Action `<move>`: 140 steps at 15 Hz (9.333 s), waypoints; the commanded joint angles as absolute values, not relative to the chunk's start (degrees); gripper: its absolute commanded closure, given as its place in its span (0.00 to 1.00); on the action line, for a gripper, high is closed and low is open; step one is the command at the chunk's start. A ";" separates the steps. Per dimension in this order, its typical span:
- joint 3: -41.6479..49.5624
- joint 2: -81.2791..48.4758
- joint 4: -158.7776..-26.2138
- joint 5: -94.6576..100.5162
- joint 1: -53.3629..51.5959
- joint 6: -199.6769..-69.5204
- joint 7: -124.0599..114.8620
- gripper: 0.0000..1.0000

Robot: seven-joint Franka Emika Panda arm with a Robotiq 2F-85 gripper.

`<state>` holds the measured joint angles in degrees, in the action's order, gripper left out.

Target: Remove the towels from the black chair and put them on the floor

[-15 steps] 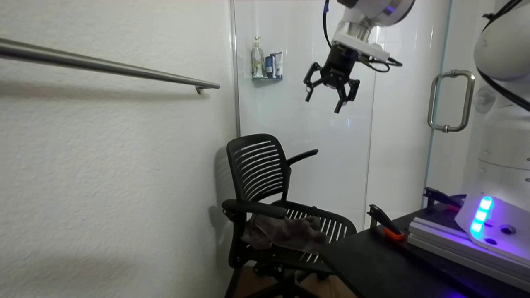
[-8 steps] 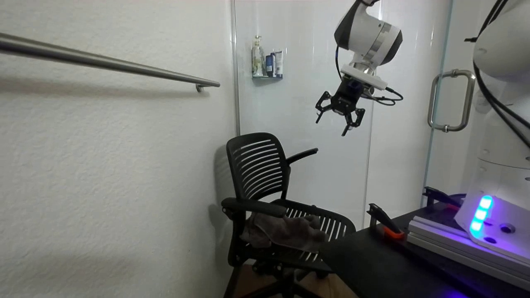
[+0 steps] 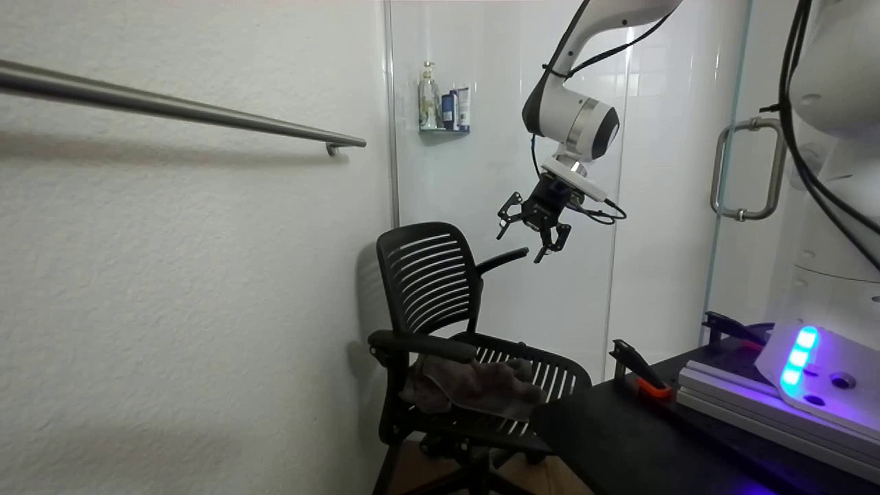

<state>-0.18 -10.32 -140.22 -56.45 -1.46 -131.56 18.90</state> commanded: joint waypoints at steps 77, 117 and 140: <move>18.70 -47.31 -119.63 -2.70 -38.51 -198.51 8.27 0.99; -4.55 -37.74 -110.68 20.63 -37.38 -197.88 11.03 0.99; 23.20 -26.93 -106.85 39.39 -88.82 -133.54 -34.99 0.99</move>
<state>25.45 -27.49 -113.51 31.74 -85.41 -144.70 -29.48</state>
